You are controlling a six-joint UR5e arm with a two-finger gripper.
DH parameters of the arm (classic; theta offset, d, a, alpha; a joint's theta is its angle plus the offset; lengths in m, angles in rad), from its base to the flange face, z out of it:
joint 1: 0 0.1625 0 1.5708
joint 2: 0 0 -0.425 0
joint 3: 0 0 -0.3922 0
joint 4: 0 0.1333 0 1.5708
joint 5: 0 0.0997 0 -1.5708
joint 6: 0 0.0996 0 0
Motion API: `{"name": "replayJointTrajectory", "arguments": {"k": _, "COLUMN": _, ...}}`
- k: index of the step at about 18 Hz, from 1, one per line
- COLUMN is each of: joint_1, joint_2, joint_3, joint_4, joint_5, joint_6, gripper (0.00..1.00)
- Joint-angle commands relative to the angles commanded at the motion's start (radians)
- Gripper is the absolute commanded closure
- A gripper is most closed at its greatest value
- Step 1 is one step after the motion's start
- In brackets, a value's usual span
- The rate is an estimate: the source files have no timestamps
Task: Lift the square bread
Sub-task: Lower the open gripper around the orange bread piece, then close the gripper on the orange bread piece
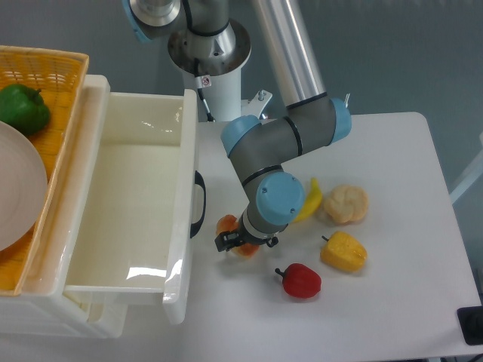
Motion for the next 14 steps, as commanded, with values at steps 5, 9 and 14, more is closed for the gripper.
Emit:
{"name": "replayJointTrajectory", "arguments": {"k": 5, "joint_1": -0.002, "joint_2": 0.005, "joint_3": 0.002, "joint_4": 0.003, "joint_5": 0.011, "joint_6": 0.003, "gripper": 0.59}}
{"name": "replayJointTrajectory", "arguments": {"k": 9, "joint_1": -0.011, "joint_2": 0.011, "joint_3": 0.012, "joint_4": 0.003, "joint_5": 0.049, "joint_6": 0.006, "gripper": 0.74}}
{"name": "replayJointTrajectory", "arguments": {"k": 14, "joint_1": -0.011, "joint_2": 0.029, "joint_3": 0.043, "joint_4": 0.000, "joint_5": 0.052, "joint_6": 0.015, "gripper": 0.74}}
